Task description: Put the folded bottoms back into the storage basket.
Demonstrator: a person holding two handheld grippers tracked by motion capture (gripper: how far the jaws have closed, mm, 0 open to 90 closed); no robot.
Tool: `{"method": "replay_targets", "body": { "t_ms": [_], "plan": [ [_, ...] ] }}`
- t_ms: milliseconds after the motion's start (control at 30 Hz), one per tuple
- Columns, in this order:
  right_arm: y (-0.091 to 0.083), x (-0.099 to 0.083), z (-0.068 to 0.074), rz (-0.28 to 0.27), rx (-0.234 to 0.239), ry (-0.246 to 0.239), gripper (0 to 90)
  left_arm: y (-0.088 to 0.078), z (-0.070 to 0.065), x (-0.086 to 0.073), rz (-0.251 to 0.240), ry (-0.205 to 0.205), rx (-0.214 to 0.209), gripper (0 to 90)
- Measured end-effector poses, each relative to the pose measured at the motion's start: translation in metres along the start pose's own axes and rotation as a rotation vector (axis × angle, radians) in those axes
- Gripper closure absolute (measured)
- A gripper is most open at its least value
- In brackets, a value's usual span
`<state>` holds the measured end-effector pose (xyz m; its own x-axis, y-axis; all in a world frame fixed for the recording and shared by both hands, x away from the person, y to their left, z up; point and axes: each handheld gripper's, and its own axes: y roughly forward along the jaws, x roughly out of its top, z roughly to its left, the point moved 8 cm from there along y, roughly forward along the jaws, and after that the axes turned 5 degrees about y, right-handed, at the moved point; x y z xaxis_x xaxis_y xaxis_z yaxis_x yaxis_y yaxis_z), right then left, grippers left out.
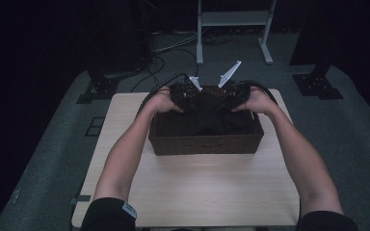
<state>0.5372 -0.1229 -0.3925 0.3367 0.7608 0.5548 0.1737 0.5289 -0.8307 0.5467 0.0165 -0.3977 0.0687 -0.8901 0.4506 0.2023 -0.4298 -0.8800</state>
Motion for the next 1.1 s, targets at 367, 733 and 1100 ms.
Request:
{"method": "replay_targets", "body": {
  "t_ms": [367,733,1100],
  "plan": [
    [0.013,-0.004,-0.002,0.027,0.002,0.006,71.9,0.013,-0.001,-0.009,-0.004,-0.018,0.001,72.8],
    [0.020,-0.014,-0.002,0.032,0.013,0.035,71.8,0.023,-0.003,-0.011,-0.006,-0.011,0.002,72.8],
    [0.032,-0.021,-0.005,0.030,0.021,0.056,71.8,0.033,-0.002,-0.015,0.024,-0.012,-0.004,72.8]
  ]
}}
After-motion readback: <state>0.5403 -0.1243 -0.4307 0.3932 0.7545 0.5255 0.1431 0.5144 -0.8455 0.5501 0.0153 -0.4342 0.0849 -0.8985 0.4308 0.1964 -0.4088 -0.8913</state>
